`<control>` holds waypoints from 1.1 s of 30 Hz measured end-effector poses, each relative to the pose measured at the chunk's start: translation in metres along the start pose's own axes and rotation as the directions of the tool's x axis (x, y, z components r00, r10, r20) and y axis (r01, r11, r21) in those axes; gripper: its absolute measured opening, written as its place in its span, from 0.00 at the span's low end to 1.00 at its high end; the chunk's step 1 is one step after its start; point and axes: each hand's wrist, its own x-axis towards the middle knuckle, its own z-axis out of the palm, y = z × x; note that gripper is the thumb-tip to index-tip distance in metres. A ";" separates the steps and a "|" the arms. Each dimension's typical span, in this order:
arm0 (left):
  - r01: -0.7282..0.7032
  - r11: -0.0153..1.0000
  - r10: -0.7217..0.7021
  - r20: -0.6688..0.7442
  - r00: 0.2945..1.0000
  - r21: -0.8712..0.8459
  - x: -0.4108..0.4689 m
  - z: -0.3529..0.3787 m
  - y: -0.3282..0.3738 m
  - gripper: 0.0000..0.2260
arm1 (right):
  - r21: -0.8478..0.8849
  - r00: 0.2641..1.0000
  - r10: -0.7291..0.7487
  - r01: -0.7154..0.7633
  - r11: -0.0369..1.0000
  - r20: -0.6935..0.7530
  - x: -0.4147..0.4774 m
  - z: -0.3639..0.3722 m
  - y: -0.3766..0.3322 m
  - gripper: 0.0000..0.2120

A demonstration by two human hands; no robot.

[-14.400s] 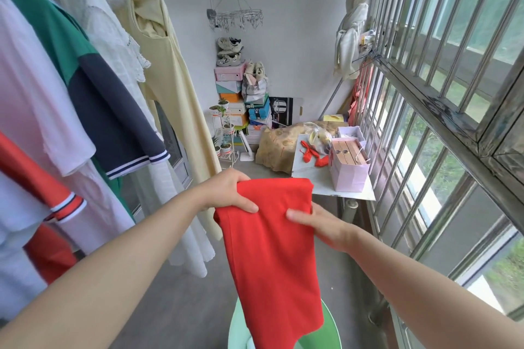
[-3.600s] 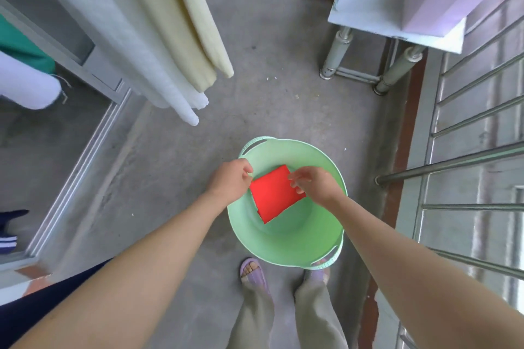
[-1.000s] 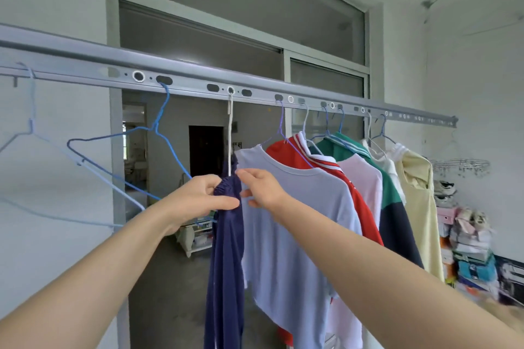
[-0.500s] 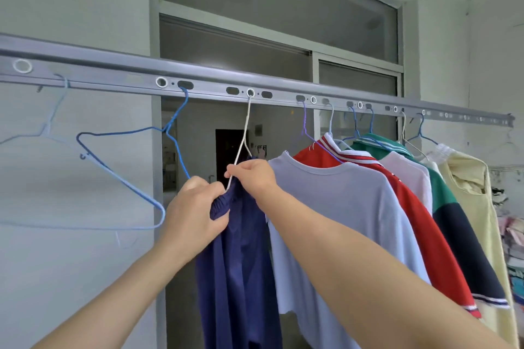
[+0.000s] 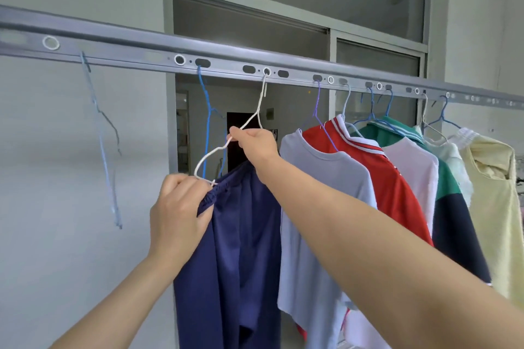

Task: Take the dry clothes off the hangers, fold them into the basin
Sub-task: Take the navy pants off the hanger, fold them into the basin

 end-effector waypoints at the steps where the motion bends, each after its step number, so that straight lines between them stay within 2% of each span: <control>1: 0.009 1.000 -0.009 0.006 1.000 -0.010 0.000 0.001 0.001 0.10 | 0.019 1.000 0.010 -0.010 1.000 0.000 -0.001 -0.001 0.002 0.11; 5: -0.044 0.999 0.044 0.045 0.998 -0.008 -0.002 0.004 0.007 0.11 | 0.035 0.999 0.017 -0.016 0.999 -0.032 -0.001 -0.008 0.008 0.10; 9: -0.085 0.996 0.082 0.111 0.990 0.025 -0.017 0.011 0.005 0.12 | 0.185 0.993 0.084 -0.067 0.980 -0.087 0.002 -0.013 -0.005 0.14; 13: 0.043 0.996 -0.031 0.143 0.989 -0.077 -0.015 0.020 0.003 0.11 | 0.337 0.986 0.142 -0.164 0.927 0.089 -0.001 -0.031 -0.015 0.18; 15: 0.073 0.988 -0.053 0.148 0.988 -0.133 -0.006 0.030 0.005 0.11 | 0.275 0.980 0.133 -0.170 0.946 0.148 -0.009 -0.038 -0.006 0.21; 18: 0.118 0.979 -0.094 0.146 0.985 -0.168 0.007 0.045 0.009 0.10 | 0.195 0.965 0.183 -0.219 0.956 0.189 -0.027 -0.042 0.018 0.15; 21: 0.183 0.967 -0.154 0.167 0.974 -0.175 0.011 0.062 0.010 0.11 | 0.151 0.960 0.177 -0.212 0.966 0.216 -0.037 -0.051 0.041 0.17; 23: 0.227 0.960 -0.196 0.183 0.963 -0.162 0.010 0.073 0.010 0.13 | 0.154 0.971 0.146 -0.177 0.972 0.190 -0.037 -0.057 0.051 0.22; 27: 0.215 0.959 -0.164 0.254 0.953 -0.184 0.006 0.091 0.013 0.20 | 0.271 0.987 0.161 -0.159 0.949 0.016 -0.034 -0.070 0.056 0.22; 30: 0.225 0.947 -0.149 0.304 0.941 -0.231 0.004 0.103 0.022 0.22 | 0.357 0.983 0.154 -0.110 0.928 -0.099 -0.031 -0.079 0.056 0.31; 33: 0.266 0.927 -0.168 0.341 0.925 -0.266 0.005 0.116 0.032 0.21 | 0.476 0.977 0.166 -0.085 0.875 -0.131 -0.032 -0.090 0.053 0.25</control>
